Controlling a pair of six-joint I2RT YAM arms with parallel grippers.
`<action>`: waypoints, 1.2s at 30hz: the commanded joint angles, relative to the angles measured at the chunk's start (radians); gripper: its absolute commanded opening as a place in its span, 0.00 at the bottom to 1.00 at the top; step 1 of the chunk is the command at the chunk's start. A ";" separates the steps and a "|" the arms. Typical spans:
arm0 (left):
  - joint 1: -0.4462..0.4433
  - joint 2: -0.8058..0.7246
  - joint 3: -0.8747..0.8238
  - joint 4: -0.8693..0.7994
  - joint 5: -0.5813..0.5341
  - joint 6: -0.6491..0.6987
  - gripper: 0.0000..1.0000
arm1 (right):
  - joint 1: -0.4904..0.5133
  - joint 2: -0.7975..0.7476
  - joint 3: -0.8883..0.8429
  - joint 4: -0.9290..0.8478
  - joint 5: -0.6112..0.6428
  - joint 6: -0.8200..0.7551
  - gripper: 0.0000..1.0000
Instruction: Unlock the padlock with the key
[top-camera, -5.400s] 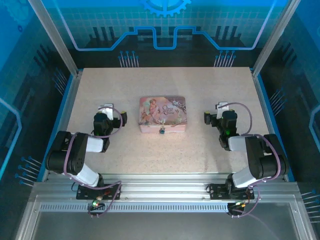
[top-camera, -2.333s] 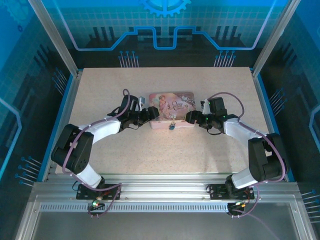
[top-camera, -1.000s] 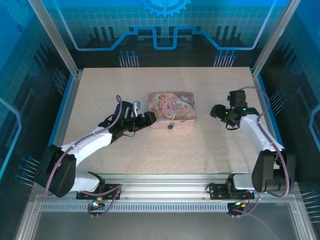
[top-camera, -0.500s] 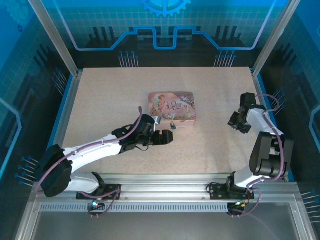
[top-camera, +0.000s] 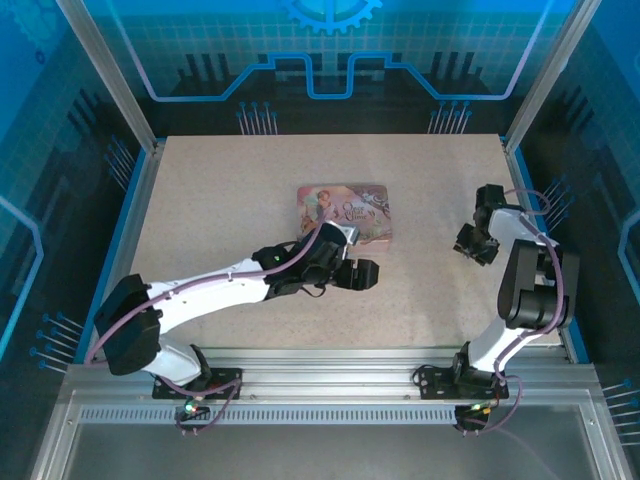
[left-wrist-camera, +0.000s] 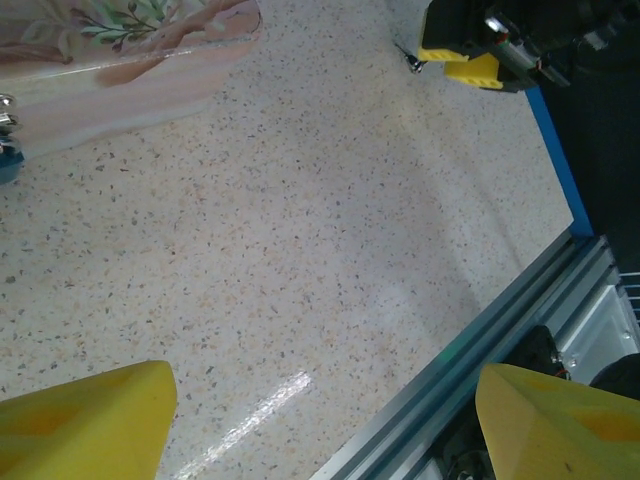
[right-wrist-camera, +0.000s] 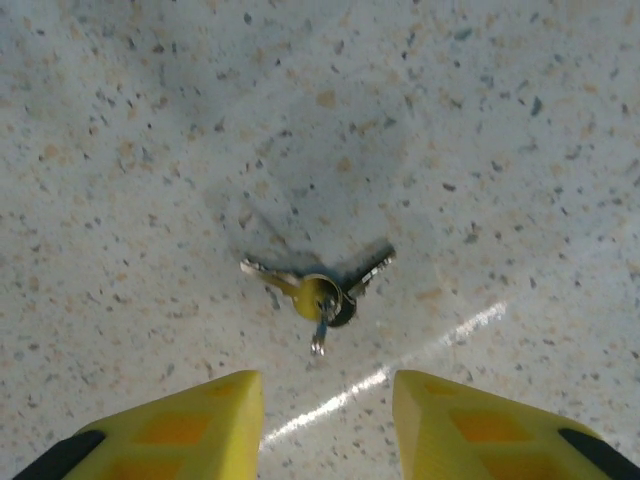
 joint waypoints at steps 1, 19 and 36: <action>-0.008 0.020 0.023 -0.041 -0.024 0.018 0.80 | -0.023 0.037 0.029 0.006 -0.013 0.001 0.37; -0.007 0.025 -0.009 -0.027 -0.047 -0.002 0.80 | -0.039 0.050 0.041 0.017 -0.112 -0.021 0.00; 0.292 -0.109 -0.024 0.061 0.202 0.024 0.77 | 0.256 -0.167 0.327 -0.201 -0.356 -0.123 0.00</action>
